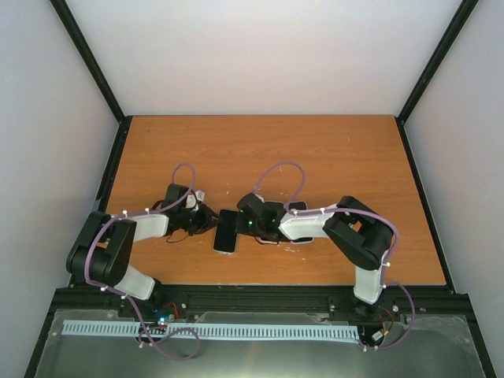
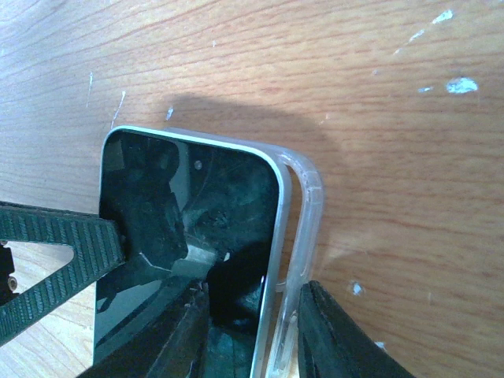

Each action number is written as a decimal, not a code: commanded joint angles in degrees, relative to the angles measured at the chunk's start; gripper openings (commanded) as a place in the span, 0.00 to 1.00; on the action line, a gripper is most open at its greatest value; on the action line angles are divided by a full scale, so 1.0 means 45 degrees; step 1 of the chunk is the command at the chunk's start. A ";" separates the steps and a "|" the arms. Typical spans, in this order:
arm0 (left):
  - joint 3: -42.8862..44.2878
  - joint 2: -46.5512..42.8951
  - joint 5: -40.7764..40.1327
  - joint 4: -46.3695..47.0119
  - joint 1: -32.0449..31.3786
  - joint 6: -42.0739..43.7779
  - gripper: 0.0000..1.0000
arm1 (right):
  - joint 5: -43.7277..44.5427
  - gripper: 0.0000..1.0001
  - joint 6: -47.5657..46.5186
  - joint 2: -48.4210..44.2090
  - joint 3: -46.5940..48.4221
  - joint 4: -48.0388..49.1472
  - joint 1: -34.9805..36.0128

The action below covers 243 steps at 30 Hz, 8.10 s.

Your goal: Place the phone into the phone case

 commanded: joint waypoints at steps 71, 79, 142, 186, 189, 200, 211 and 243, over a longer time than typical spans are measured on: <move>-0.0299 -0.1305 -0.0456 -0.2164 -0.0772 -0.0031 0.49 | -0.3052 0.35 0.1867 -0.1679 -0.2303 0.5584 -0.0265; -0.0347 -0.1196 -0.0618 -0.2171 -0.0772 0.0206 0.45 | -0.3948 0.36 0.2406 -0.0970 -0.2404 0.6828 -0.0265; -0.0944 -0.2501 0.0982 -0.0521 -0.0772 0.0265 0.43 | -0.6901 0.26 0.0113 -0.0310 -0.2030 0.5406 -0.0677; -0.1512 -1.0033 0.7091 0.6117 -0.0518 -0.5576 0.74 | -0.8738 0.12 0.1538 -0.8106 -0.4148 0.9993 -0.1847; -0.1830 -1.0015 0.7158 0.7032 -0.0528 -0.6220 0.62 | -0.8659 0.12 0.1730 -0.8081 -0.4092 1.0164 -0.1854; -0.1344 -0.9896 0.6643 0.5346 -0.0518 -0.5294 0.21 | -0.8472 0.17 0.2165 -0.7293 -0.3819 1.0672 -0.1847; 0.0371 -0.9708 0.5872 0.2138 -0.0518 -0.3388 0.32 | -0.7977 0.13 0.3248 -0.6716 -0.3728 1.1838 -0.1847; 0.0139 -0.9706 0.4962 0.1286 -0.0518 -0.2760 0.02 | -0.7582 0.17 0.3489 -0.7154 -0.4196 1.2161 -0.1866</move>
